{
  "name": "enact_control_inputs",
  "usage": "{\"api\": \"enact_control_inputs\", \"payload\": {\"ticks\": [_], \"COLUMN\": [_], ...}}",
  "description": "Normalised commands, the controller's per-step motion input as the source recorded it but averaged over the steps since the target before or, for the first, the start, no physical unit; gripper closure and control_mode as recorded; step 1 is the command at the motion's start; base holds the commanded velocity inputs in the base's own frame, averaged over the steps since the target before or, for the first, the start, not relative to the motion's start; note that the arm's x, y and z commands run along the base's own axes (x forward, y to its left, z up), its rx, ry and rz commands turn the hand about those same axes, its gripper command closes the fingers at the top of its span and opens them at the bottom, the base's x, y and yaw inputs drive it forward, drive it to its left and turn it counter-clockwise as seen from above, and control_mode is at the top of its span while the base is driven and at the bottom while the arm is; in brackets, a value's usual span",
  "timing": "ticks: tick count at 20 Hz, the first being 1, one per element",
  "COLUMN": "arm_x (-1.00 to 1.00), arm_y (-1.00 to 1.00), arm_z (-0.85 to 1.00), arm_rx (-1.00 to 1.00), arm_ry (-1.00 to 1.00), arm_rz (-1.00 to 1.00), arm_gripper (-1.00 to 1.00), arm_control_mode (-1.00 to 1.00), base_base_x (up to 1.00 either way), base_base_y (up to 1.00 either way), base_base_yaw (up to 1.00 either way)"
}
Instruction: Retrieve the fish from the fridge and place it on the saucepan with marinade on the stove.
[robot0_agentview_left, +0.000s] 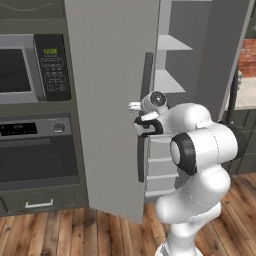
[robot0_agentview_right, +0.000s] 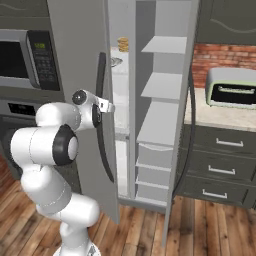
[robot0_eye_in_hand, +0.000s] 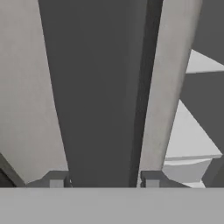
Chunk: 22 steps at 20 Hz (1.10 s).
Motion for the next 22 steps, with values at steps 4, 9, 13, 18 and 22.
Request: {"api": "enact_control_inputs", "payload": {"ticks": [4, 9, 13, 18, 22], "arm_x": [-0.85, -0.79, -0.75, -0.48, -0.22], "arm_y": [0.67, 0.71, 0.69, 0.75, 0.76], "arm_z": [0.0, 0.0, 0.0, -0.02, -0.11], "arm_rx": [0.05, 0.06, 0.08, 0.01, 0.0], "arm_ry": [0.05, 0.06, 0.09, 0.12, 0.14], "arm_rz": [-0.04, -0.03, -0.04, -0.02, 0.0], "arm_gripper": [1.0, 1.0, 1.0, 1.0, 1.0], "arm_control_mode": [-1.0, -1.0, -1.0, -1.0, -1.0], "base_base_x": [0.0, 0.0, 0.0, 0.0, 0.0], "base_base_y": [0.0, 0.0, 0.0, 0.0, 0.0], "base_base_yaw": [0.0, 0.0, 0.0, 0.0, 0.0]}}
